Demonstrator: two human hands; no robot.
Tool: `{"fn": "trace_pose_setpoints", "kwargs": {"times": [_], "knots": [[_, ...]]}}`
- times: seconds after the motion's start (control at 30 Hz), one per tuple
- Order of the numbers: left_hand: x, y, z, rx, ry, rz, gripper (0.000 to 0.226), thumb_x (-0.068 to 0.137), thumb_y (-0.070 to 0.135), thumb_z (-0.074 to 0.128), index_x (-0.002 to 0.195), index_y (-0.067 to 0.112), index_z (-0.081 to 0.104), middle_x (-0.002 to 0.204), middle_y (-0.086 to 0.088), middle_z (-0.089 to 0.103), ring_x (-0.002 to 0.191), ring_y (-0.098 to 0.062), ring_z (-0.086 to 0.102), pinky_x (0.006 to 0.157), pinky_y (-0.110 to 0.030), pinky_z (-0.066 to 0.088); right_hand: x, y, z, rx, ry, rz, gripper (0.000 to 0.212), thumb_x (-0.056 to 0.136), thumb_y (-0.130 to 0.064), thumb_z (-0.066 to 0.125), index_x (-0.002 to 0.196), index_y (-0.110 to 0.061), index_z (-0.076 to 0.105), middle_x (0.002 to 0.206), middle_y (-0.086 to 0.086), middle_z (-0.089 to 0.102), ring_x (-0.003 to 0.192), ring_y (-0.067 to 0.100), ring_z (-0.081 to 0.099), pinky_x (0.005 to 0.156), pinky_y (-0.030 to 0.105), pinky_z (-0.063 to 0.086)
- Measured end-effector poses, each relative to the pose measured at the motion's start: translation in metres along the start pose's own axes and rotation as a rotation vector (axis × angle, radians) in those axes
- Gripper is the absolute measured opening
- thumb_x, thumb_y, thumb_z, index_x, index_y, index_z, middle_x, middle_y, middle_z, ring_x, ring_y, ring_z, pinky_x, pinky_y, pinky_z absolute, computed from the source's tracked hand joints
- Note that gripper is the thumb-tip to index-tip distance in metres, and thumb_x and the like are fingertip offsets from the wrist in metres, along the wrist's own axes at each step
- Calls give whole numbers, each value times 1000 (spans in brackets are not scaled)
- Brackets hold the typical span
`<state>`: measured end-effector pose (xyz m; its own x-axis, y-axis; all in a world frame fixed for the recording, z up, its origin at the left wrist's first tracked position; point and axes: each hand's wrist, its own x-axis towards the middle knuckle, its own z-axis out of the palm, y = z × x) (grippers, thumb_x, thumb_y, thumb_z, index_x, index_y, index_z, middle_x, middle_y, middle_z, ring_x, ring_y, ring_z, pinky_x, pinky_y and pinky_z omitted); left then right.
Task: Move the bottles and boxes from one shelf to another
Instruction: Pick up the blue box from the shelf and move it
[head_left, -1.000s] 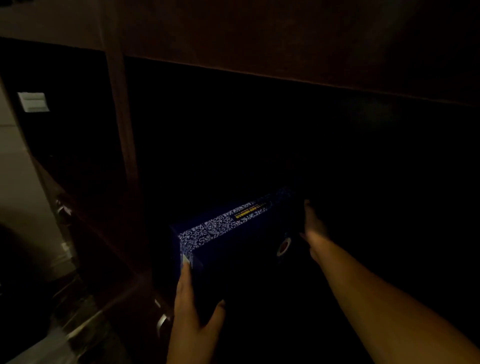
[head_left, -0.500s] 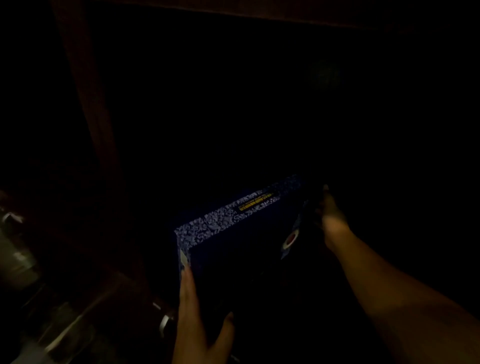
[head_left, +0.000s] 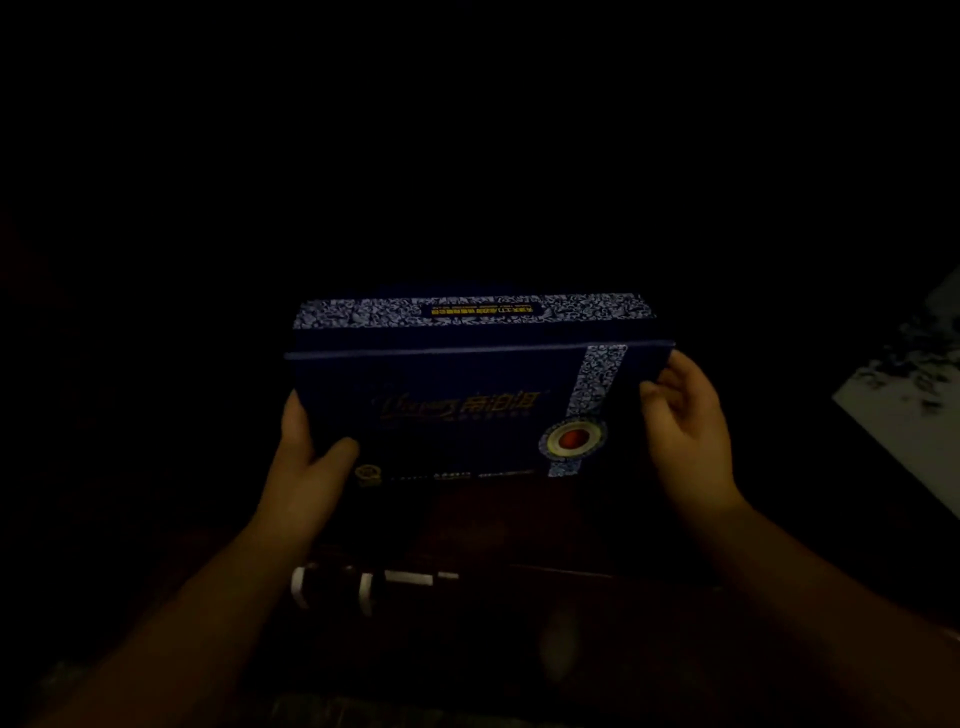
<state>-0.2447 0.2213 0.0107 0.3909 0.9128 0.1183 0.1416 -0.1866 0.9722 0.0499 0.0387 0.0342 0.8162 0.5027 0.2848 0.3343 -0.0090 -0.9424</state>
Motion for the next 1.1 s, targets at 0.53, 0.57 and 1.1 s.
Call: {"fn": "trace_pose_setpoints", "kwargs": {"times": [0.53, 0.57, 1.1], "knots": [[12, -13, 20, -39, 108, -88, 68, 93, 10, 52, 150, 42, 32, 148, 2, 51, 132, -24, 52, 111, -55, 41, -42, 59, -3, 80, -244, 135, 57, 97, -24, 66, 145, -49, 48, 133, -34, 62, 122, -16, 58, 101, 11, 48], [13, -13, 21, -42, 104, -84, 68, 93, 8, 51, 150, 41, 33, 148, 1, 52, 132, -25, 52, 112, -56, 41, -47, 60, -4, 81, -242, 124, 57, 95, -26, 65, 142, -53, 47, 131, -39, 62, 122, -17, 57, 98, 6, 47], [5, -5, 27, -35, -90, -26, 80, 79, 19, 53, 148, 52, 30, 144, 16, 53, 132, -8, 51, 112, -48, 41, -46, 58, -13, 57, -179, 82, 60, 97, -21, 62, 135, -65, 45, 134, -37, 61, 127, -10, 58, 96, 8, 49]]}}
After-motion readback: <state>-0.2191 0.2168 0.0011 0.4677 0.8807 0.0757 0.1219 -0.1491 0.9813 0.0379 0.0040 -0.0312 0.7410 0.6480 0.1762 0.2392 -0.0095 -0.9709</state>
